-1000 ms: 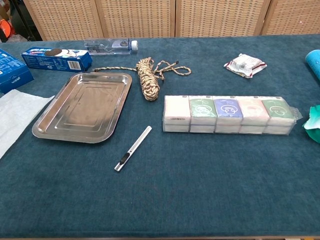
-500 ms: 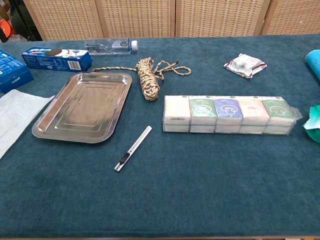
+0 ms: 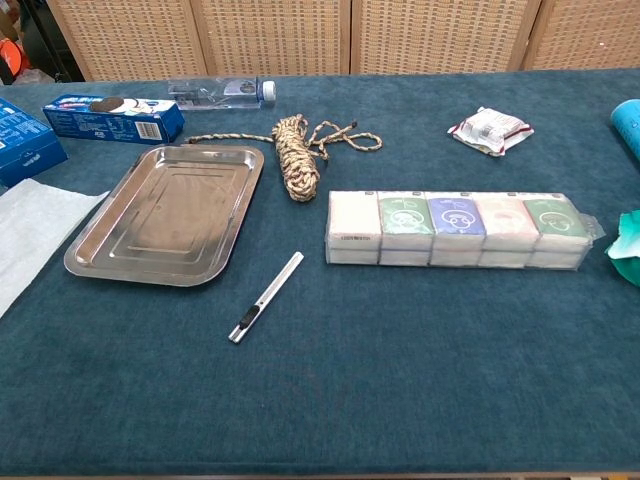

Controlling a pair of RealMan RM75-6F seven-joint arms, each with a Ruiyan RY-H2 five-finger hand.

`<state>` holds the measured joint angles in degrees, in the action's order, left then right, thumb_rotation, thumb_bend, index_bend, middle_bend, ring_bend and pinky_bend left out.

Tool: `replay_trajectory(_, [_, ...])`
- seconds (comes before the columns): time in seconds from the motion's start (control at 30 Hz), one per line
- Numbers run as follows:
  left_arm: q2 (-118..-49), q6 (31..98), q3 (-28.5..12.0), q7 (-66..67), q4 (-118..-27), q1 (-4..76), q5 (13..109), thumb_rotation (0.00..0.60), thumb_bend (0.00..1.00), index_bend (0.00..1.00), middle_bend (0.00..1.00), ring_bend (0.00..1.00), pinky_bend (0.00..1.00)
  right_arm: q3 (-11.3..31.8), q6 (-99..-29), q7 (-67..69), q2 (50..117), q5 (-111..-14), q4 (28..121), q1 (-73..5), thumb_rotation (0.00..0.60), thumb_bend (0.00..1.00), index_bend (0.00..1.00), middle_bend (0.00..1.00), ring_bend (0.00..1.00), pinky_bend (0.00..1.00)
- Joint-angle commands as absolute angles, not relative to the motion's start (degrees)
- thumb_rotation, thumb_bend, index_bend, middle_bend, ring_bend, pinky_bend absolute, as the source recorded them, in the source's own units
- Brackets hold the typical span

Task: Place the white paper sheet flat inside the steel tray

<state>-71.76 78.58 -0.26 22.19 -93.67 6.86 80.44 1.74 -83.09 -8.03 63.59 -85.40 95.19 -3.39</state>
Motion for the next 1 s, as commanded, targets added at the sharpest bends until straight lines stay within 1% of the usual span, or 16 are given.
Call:
replay_trajectory(0.03, [-71.5, 77.8, 0.1, 22.9, -93.6, 6.9, 79.8, 0.117, 0.00, 0.12, 0.00, 0.00, 0.00, 1.7, -83.2, -8.0, 63.6, -85.5, 95.2, -3.4, 0.600, 0.00, 0.00, 0.00, 0.00, 0.00])
replay_trajectory(0.37, [-71.8, 74.1, 1.3, 26.3, -90.4, 8.6, 79.4, 0.117, 0.00, 0.12, 0.00, 0.00, 0.00, 1.9, -83.5, -8.0, 63.6, -85.4, 95.2, -3.2, 0.600, 0.00, 0.00, 0.00, 0.00, 0.00])
replay_trajectory(0.5, [-72.3, 73.0, 1.3, 25.7, -89.5, 9.0, 79.0, 0.117, 0.00, 0.12, 0.00, 0.00, 0.00, 1.9, -83.6, -7.9, 63.5, -85.4, 95.2, -3.2, 0.600, 0.00, 0.00, 0.00, 0.00, 0.00])
replay_trajectory(0.7, [-72.9, 71.9, 1.4, 24.5, -88.3, 9.4, 78.5, 0.107, 0.14, 0.14, 0.00, 0.00, 0.00, 1.9, -83.8, -7.6, 63.5, -85.6, 95.1, -3.1, 0.600, 0.00, 0.00, 0.00, 0.00, 0.00])
replay_trajectory(0.93, [-73.4, 71.6, 1.6, 24.3, -87.5, 9.9, 79.1, 0.107, 0.23, 0.22, 0.00, 0.00, 0.00, 1.9, -83.9, -7.5, 63.5, -85.7, 95.1, -3.1, 0.600, 0.00, 0.00, 0.00, 0.00, 0.00])
replay_trajectory(1.0, [-73.5, 71.3, 1.7, 24.4, -87.3, 10.0, 79.1, 0.124, 0.26, 0.23, 0.00, 0.00, 0.00, 2.0, -84.0, -7.4, 63.6, -85.8, 95.0, -3.1, 0.600, 0.00, 0.00, 0.00, 0.00, 0.00])
